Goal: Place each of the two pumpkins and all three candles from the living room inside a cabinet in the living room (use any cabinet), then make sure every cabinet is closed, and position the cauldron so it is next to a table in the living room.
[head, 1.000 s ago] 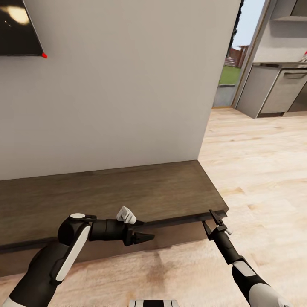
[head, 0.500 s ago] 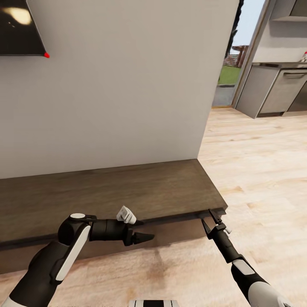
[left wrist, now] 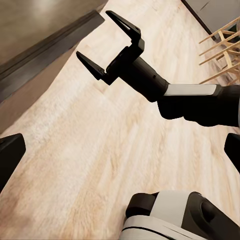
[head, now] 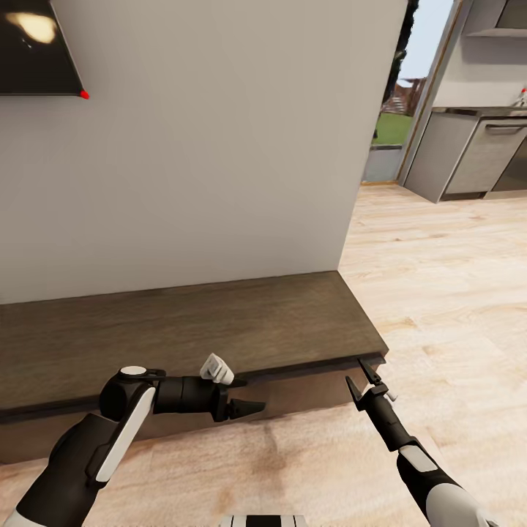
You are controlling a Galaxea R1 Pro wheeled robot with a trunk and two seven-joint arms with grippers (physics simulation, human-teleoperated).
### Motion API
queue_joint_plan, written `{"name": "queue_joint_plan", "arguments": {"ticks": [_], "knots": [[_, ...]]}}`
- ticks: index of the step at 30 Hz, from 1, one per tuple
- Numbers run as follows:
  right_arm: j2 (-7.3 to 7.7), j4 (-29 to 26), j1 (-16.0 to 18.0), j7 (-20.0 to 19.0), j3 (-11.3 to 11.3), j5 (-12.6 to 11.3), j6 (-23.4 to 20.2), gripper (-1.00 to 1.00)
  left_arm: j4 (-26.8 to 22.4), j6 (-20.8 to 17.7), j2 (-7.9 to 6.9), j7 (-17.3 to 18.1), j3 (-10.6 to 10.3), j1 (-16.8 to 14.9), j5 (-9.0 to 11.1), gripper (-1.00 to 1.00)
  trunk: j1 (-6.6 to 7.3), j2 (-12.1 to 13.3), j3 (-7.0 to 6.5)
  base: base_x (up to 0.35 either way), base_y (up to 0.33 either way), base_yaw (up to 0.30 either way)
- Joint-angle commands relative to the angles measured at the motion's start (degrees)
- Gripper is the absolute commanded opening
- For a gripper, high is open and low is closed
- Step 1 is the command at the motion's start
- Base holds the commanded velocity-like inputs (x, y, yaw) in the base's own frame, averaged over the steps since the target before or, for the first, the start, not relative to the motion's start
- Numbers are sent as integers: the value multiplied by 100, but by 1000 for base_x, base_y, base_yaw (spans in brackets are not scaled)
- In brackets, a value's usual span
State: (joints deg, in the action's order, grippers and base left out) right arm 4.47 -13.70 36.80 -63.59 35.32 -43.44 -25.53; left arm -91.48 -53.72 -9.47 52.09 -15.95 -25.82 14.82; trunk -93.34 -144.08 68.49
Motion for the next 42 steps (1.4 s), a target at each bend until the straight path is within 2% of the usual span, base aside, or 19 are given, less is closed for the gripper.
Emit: {"name": "queue_joint_plan", "arguments": {"ticks": [1, 14, 17, 28, 35, 42], "knots": [[2, 5, 2, -7, -8, -42, -49, 100, -2, -24, -5, 3, -5, -3, 12, 100, 1, -2, 4, -18, 0, 0], [2, 5, 2, -4, -8, -42, -44, 100, -2, 0, -26, 9, -1, -2, 12, 100, 1, -2, 4, -3, 0, 0], [-2, 4, 2, -8, -8, -42, -41, 100, -2, 0, -23, 6, -1, -2, 12, 100, -6, -6, 71, 0, 0, 0], [-7, -8, 2, -57, -13, -42, 1, 100, -2, -3, -24, 11, -4, -3, 12, 100, -6, -6, 71, 0, 0, 0], [-1, -16, 2, -580, -38, -28, 22, 100, -2, -5, -25, 9, -4, -3, 12, 100, -6, -6, 71, 0, 0, 0], [1, -11, 2, -680, -43, -25, 28, 100, -2, -1, -28, 11, -5, -3, 12, 100, -22, -14, 204, 0, 0, 0]]}}
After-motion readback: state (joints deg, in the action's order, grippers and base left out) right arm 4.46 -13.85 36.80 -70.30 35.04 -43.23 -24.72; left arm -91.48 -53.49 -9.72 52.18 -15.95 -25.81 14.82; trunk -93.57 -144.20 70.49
